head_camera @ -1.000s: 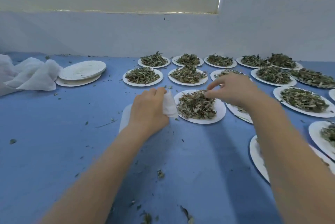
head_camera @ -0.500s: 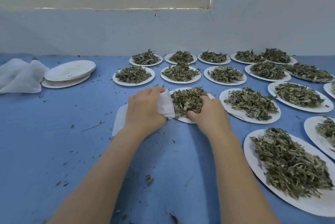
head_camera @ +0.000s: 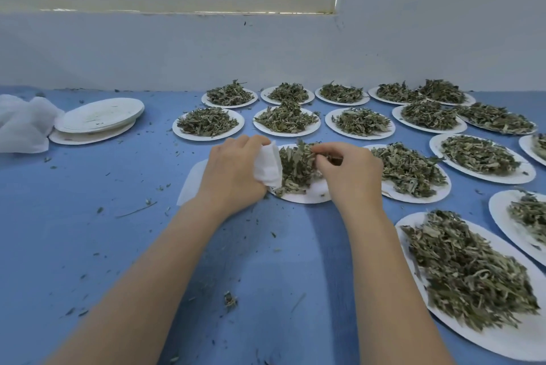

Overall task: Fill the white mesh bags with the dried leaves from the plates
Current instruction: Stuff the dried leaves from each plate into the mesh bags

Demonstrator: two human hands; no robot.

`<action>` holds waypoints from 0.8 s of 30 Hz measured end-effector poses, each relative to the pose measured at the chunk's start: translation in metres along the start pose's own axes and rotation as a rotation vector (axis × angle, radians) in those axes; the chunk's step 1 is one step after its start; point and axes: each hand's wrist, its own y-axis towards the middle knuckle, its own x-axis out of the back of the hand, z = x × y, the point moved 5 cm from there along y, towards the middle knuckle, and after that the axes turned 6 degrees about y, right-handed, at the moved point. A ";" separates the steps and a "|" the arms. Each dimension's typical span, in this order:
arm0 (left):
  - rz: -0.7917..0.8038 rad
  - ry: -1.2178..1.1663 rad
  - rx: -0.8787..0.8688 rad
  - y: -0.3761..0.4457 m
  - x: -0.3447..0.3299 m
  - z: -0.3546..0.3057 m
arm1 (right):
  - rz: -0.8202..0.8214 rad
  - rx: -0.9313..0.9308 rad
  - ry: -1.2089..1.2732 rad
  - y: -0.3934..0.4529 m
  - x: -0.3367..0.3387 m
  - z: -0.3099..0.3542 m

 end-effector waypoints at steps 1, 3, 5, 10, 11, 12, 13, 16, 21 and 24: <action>-0.008 0.004 -0.002 0.000 0.000 -0.001 | 0.004 0.030 0.013 -0.001 0.001 0.004; -0.017 0.020 -0.002 0.000 0.000 -0.002 | 0.039 0.091 0.017 -0.002 -0.001 0.012; -0.036 0.047 -0.003 0.000 0.000 -0.003 | 0.073 0.139 0.009 -0.004 -0.005 0.017; -0.068 0.080 0.006 0.001 0.001 -0.003 | 0.142 0.200 0.000 -0.006 -0.012 0.022; -0.076 0.092 -0.005 0.001 0.001 -0.005 | 0.163 0.213 0.025 -0.007 -0.014 0.024; -0.084 0.102 -0.016 0.000 0.001 -0.006 | 0.189 0.225 0.061 -0.009 -0.016 0.027; -0.089 0.107 -0.025 0.000 0.002 -0.008 | 0.218 0.230 0.105 -0.010 -0.018 0.030; -0.079 0.094 -0.011 0.000 0.002 -0.009 | 0.321 0.174 0.261 -0.012 -0.023 0.033; -0.094 0.063 0.023 -0.003 0.004 -0.008 | 0.441 -0.026 0.514 -0.013 -0.028 0.027; -0.135 0.009 -0.005 -0.004 0.006 -0.012 | 0.336 -0.048 0.490 -0.011 -0.029 0.026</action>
